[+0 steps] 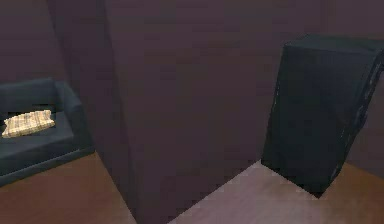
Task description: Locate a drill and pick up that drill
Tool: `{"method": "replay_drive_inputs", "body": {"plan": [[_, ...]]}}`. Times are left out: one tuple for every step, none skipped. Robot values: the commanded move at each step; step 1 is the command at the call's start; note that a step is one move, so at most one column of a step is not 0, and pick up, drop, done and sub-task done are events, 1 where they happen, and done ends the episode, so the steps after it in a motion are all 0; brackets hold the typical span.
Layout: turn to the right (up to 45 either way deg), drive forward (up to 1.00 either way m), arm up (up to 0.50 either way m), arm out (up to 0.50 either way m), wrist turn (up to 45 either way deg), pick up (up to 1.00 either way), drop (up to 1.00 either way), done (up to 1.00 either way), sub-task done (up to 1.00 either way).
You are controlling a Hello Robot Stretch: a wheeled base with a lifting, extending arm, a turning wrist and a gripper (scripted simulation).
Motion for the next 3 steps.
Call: {"method": "replay_drive_inputs", "body": {"plan": [[-3.0,0.00,0.00,0.00,0.0,0.00,0.00,0.00,0.00],[45.0,0.00,0.00,0.00,0.0,0.00,0.00,0.00,0.00],[45.0,0.00,0.00,0.00,0.0,0.00,0.00,0.00,0.00]]}}
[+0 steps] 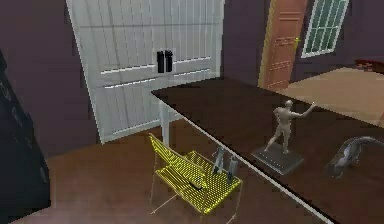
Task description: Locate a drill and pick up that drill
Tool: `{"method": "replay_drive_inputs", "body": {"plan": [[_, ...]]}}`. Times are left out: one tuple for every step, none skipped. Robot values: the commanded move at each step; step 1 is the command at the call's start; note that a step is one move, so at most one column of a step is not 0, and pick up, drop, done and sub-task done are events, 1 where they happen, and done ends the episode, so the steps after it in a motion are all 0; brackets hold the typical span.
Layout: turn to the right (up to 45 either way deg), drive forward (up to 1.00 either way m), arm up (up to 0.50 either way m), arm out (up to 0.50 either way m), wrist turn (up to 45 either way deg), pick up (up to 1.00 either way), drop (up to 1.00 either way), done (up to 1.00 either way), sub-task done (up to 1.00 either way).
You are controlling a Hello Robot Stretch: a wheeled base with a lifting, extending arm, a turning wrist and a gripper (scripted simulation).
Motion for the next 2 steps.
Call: {"method": "replay_drive_inputs", "body": {"plan": [[27.0,0.00,0.00,0.00,0.0,0.00,0.00,0.00,0.00],[0.0,0.40,0.00,0.00,0.0,0.00,0.00,0.00,0.00]]}}
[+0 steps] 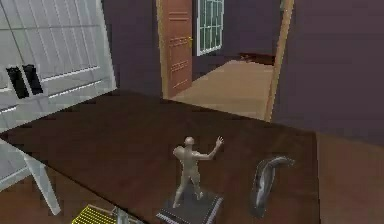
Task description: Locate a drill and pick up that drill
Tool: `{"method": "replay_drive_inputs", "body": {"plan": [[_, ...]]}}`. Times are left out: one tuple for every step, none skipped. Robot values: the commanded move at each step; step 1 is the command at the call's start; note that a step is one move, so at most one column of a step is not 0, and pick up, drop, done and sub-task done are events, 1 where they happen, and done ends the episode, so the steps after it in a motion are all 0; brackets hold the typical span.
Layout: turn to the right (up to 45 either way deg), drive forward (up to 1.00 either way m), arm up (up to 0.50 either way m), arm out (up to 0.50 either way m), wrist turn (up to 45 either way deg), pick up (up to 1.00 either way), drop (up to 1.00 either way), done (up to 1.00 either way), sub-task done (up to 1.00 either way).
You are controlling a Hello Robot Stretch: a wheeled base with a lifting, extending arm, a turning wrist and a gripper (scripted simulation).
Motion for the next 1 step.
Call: {"method": "replay_drive_inputs", "body": {"plan": [[-45.0,0.00,0.00,0.00,0.0,0.00,0.00,0.00,0.00]]}}
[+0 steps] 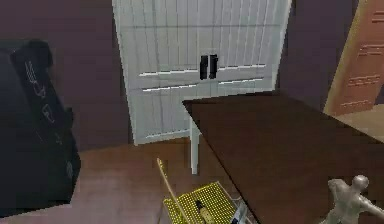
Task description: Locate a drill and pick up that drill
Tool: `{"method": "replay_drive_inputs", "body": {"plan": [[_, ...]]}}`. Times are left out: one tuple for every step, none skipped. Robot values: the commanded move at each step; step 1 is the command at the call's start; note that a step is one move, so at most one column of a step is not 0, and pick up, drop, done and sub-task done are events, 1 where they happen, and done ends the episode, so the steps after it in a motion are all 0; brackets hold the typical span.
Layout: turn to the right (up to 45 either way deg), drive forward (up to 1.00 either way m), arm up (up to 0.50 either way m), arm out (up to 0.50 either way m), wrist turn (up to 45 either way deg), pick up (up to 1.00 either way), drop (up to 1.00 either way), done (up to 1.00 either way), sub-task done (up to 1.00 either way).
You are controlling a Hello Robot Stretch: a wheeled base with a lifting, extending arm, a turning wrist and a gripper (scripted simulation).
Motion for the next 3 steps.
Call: {"method": "replay_drive_inputs", "body": {"plan": [[-45.0,0.00,0.00,0.00,0.0,0.00,0.00,0.00,0.00],[-36.0,0.00,0.00,0.00,0.0,0.00,0.00,0.00,0.00],[0.0,0.00,0.48,0.00,0.0,0.00,0.00,0.00,0.00]]}}
